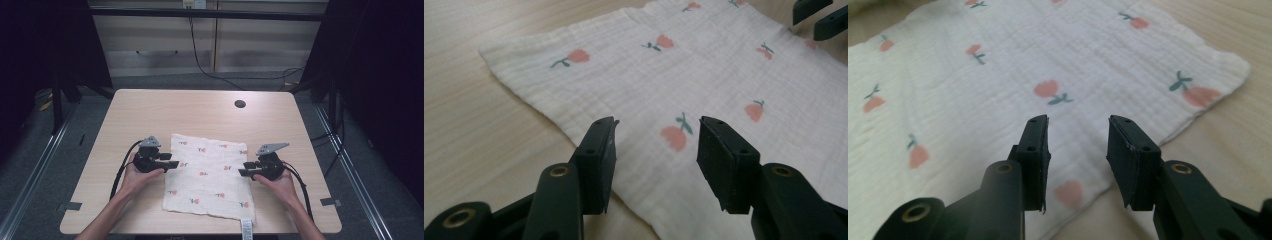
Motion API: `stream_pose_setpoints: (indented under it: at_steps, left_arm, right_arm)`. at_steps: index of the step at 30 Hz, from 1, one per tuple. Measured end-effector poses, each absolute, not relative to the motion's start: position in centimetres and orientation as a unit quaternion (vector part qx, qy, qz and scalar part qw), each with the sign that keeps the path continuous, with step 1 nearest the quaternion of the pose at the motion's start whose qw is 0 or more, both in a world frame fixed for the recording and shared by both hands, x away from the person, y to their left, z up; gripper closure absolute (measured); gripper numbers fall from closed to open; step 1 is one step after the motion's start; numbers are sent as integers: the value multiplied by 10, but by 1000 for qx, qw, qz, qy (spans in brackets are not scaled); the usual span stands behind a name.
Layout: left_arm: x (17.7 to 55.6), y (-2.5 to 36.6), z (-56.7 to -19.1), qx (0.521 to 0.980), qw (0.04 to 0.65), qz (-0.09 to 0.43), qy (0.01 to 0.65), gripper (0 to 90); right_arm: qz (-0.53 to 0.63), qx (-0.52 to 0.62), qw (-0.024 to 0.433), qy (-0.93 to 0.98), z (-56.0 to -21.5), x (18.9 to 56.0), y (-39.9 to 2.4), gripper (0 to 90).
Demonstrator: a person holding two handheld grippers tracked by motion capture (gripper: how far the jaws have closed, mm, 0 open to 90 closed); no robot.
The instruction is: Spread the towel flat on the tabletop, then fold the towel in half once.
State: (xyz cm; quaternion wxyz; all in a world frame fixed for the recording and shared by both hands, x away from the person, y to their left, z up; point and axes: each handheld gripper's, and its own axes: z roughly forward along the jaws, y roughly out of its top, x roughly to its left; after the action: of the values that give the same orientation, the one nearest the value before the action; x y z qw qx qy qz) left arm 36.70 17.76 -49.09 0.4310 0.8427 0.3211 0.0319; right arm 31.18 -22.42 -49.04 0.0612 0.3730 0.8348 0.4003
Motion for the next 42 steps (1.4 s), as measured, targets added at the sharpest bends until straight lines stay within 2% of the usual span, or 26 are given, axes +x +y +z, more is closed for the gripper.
stream_pose_setpoints:
  at_steps: [4,6,10,12,15,19,24,37,42]
  left_arm:
    - [377,169,-496,843,428,32,326,519]
    - [379,165,-499,849,421,35,317,583]
    - [375,159,-504,865,397,53,302,771]
    - [373,159,-504,866,395,59,301,853]
    - [372,161,-505,864,400,55,302,897]
    - [366,163,-505,866,398,52,299,900]
    - [357,170,-505,863,402,39,302,900]
    - [327,180,-505,865,409,18,290,900]
    - [327,182,-506,862,417,10,289,868]
  right_arm:
    - [392,387,61,832,-498,328,-226,607]
    - [388,392,64,832,-501,333,-226,615]
    - [383,387,72,835,-502,334,-225,667]
    - [385,386,75,835,-503,334,-225,720]
    - [387,387,76,834,-504,335,-225,767]
    - [388,382,75,835,-505,334,-226,876]
    - [391,381,62,836,-505,333,-227,900]
    - [382,371,40,845,-502,314,-228,900]
    - [397,380,52,834,-497,327,-231,769]
